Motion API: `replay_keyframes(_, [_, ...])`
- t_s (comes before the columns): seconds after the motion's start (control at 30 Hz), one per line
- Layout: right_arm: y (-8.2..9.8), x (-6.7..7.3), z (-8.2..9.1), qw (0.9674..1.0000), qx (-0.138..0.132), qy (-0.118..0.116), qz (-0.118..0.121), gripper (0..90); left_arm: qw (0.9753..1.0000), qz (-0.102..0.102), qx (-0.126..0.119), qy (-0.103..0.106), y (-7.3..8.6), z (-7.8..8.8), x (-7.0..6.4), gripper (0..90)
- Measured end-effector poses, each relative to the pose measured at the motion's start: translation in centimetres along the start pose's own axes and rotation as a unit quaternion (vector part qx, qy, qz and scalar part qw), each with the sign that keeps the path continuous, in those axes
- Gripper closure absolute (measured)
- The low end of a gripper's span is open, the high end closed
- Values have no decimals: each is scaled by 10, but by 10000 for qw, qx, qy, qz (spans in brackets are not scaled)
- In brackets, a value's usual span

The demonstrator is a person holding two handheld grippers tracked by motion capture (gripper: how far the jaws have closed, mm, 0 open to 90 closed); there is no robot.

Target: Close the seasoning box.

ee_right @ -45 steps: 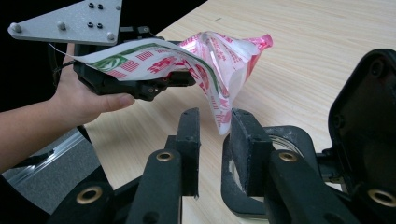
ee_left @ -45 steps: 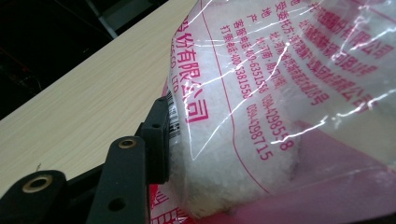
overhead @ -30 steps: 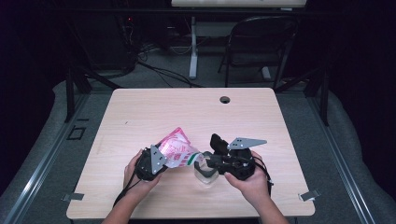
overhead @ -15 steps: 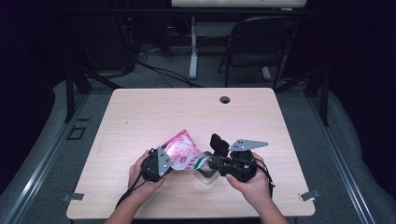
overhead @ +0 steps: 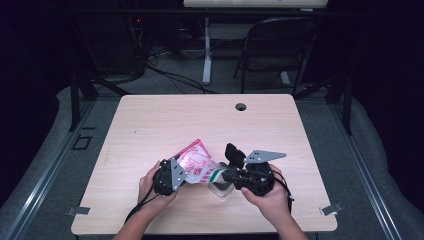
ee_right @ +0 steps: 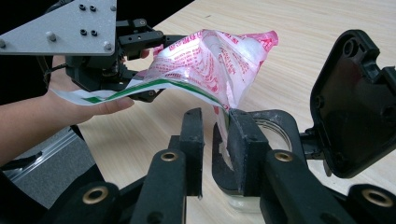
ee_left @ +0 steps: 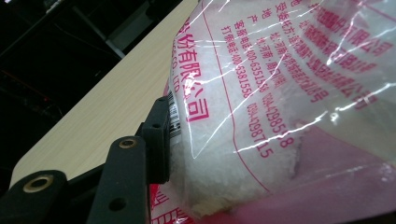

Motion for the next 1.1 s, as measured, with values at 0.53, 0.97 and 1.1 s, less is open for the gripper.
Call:
replay_keyframes(0.53, [3,1,-4,10000,51,-12,15,780,9992,-332,-69,-222,-5,4,1,546])
replay_keyframes(0.97, [5,-1,-6,10000,64,36,52,900,9982,-462,-106,-361,-7,4,1,547])
replay_keyframes(1.1, [6,-1,-7,9999,60,69,48,900,9979,-494,-81,-409,-7,4,1,547])
Point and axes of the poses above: each handheld gripper's, and its own axes: z roughly backward along the jaws, y roughly out of its underside, x roughly to its left, the point moved 9 cm from there along -z, roughly forward along the jaws, and after that the axes turned 8 degrees about -y, right-handed, at the moved point
